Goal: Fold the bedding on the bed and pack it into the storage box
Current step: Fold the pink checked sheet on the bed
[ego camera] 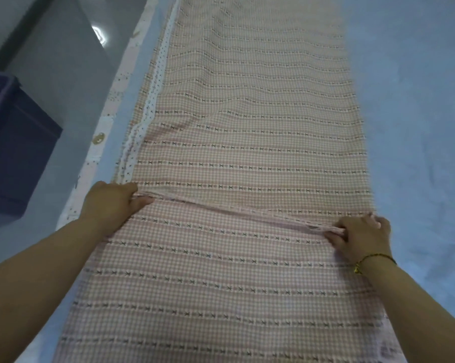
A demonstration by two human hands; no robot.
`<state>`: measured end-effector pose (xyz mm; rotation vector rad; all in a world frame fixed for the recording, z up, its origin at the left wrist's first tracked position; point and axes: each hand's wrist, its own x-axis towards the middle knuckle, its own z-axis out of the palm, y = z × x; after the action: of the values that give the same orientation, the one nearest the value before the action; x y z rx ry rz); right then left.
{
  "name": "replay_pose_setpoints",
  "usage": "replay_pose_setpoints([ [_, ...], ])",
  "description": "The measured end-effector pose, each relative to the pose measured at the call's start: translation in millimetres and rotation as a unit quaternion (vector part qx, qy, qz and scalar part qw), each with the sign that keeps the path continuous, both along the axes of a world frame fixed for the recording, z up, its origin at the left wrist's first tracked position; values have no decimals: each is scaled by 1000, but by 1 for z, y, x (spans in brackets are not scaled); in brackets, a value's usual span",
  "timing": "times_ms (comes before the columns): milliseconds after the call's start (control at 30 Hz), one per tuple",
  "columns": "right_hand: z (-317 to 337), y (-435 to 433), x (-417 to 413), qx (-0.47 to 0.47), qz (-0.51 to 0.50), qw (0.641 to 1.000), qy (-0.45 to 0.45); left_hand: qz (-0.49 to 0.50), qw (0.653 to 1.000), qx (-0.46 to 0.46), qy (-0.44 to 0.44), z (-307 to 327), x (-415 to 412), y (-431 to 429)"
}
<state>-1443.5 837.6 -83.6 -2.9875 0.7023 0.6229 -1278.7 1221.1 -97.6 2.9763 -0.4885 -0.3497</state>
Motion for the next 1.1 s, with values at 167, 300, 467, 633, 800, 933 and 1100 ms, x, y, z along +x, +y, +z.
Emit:
replay_pose_setpoints([
  [167, 1, -19, 22, -5, 31, 993, -112, 42, 998, -1, -57, 1, -4, 0],
  [300, 2, -20, 2, 77, -259, 942, -198, 76, 987, -23, -138, -13, -33, -15],
  [467, -2, 10, -74, 281, -433, 811, -276, -72, 994, -76, -18, -19, -102, -63],
  [633, 17, 13, -125, 353, -454, 783, -236, -148, 985, 6, 91, -24, -141, -112],
  [800, 17, 20, -170, 356, -385, 822, -220, -169, 977, 59, 112, -20, -158, -157],
  [933, 0, 31, -212, 310, -337, 860, -225, -157, 977, 99, 109, -7, -163, -185],
  [1100, -6, 33, -231, 188, -282, 911, -235, -421, 899, -116, -35, 10, -170, -258],
])
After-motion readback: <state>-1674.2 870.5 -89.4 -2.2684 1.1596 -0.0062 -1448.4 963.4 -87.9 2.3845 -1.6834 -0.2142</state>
